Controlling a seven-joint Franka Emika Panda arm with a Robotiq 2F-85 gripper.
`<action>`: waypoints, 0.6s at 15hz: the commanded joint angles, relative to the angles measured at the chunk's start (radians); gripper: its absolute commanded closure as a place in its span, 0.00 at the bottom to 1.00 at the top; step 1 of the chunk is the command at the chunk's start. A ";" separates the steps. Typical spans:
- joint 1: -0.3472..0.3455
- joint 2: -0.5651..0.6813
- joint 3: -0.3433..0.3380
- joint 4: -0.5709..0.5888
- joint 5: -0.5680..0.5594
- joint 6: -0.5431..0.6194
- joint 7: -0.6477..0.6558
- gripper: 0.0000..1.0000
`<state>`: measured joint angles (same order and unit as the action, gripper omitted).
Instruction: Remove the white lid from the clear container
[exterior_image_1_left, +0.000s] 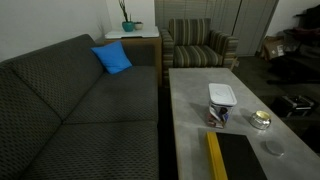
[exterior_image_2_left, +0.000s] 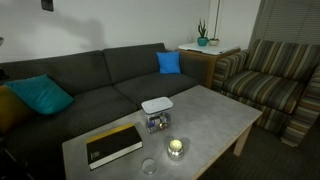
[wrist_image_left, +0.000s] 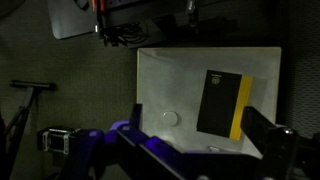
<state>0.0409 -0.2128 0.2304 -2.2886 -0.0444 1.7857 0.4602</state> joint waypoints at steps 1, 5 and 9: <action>0.022 0.024 -0.023 0.008 -0.004 -0.001 0.003 0.00; 0.027 0.046 -0.021 0.016 -0.019 0.030 0.005 0.00; 0.033 0.097 -0.020 0.017 -0.034 0.193 0.056 0.00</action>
<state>0.0578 -0.1597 0.2244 -2.2685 -0.0617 1.8796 0.4869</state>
